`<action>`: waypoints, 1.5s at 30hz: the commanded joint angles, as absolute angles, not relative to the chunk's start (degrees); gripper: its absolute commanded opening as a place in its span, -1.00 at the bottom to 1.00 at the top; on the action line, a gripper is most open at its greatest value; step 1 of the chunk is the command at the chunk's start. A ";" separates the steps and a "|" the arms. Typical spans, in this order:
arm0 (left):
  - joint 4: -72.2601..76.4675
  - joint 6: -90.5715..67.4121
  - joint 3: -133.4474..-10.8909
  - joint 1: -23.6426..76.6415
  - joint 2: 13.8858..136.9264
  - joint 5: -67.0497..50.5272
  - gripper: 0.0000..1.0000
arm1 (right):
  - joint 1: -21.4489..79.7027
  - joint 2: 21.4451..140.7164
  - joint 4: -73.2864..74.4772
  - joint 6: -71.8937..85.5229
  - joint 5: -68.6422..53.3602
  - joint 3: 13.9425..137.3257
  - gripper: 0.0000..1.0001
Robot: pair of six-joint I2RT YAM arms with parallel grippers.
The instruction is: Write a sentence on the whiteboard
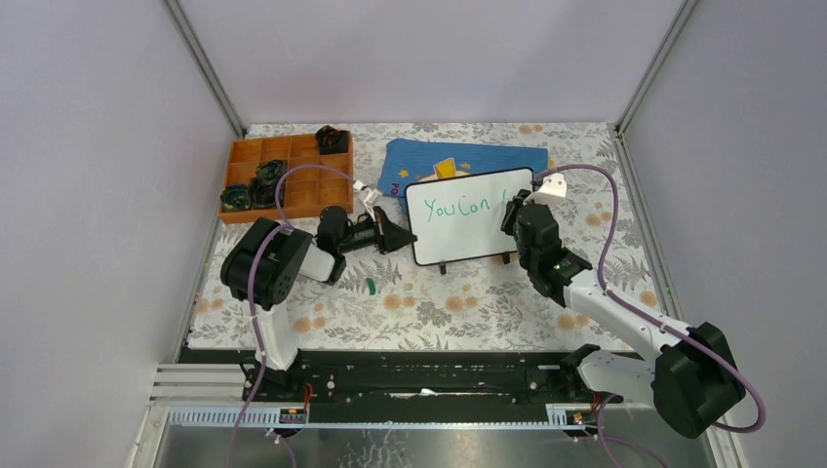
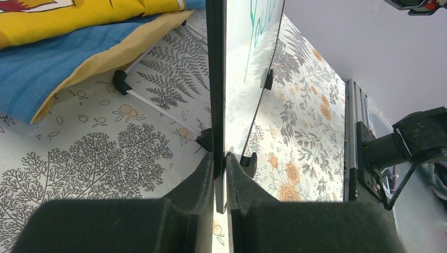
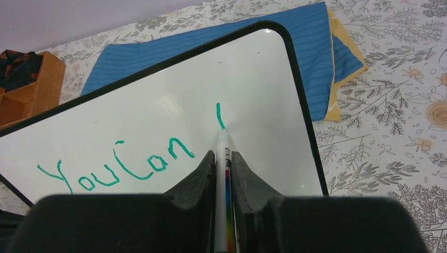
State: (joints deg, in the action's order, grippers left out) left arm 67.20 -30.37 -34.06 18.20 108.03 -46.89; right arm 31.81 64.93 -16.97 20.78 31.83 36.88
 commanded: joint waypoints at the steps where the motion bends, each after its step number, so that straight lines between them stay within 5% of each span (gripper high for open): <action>1: 60.03 -27.33 -33.57 19.20 108.99 -45.82 -1.00 | 31.36 63.51 -16.64 22.13 31.23 35.92 -1.00; 45: 58.47 -26.28 -33.84 19.40 108.83 -45.64 -1.00 | 31.45 65.35 -17.20 22.26 25.98 38.83 -1.00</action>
